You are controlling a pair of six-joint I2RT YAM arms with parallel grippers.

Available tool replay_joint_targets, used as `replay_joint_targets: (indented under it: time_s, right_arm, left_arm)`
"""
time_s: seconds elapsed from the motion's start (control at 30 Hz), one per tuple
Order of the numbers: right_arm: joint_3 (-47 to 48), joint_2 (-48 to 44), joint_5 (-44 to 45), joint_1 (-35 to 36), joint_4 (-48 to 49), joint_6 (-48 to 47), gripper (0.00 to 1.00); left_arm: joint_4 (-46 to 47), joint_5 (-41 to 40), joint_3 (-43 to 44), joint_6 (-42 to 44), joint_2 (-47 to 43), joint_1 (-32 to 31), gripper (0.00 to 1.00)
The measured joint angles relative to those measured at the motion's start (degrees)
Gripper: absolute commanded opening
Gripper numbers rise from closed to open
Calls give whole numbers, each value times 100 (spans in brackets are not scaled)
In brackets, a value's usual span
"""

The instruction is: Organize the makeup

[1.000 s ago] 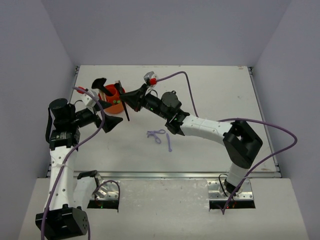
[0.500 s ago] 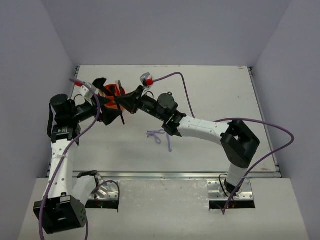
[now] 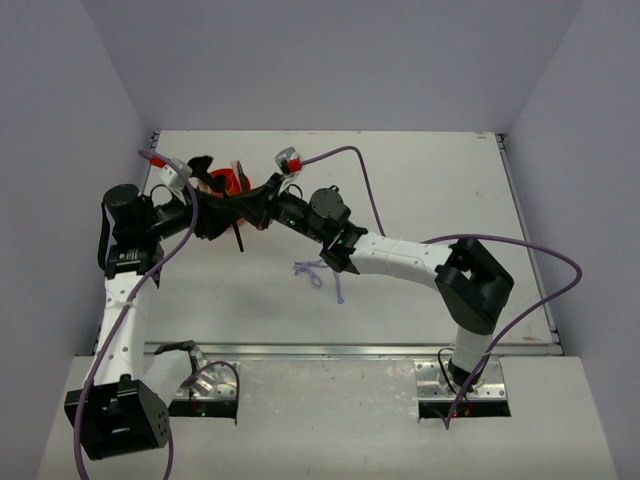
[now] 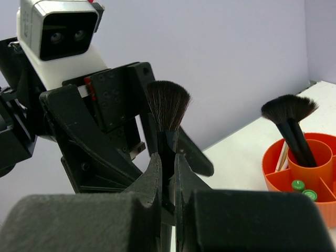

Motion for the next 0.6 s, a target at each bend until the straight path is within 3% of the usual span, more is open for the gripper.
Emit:
replay_joint_targets:
  time_s: [0.2, 0.3, 0.4, 0.47, 0.53, 0.6]
  right_arm:
    - [39, 105, 49, -5, 52, 88, 0]
    - [86, 179, 65, -7, 43, 93, 0]
    - [134, 260, 38, -28, 19, 35, 2]
    - [138, 273, 65, -31, -21, -20, 22]
    - [138, 273, 115, -32, -75, -89, 49]
    - [134, 269, 229, -43, -94, -202, 61]
  left_arm:
    - [-3, 42, -9, -69, 1, -31, 30]
    - [-7, 109, -54, -16, -2, -33, 1]
    - [-46, 28, -89, 53, 34, -33, 0]
    - [-44, -20, -90, 86, 99, -33, 0]
    - [-37, -89, -90, 140, 172, -44, 0]
    - [-1, -239, -90, 202, 263, -61, 0]
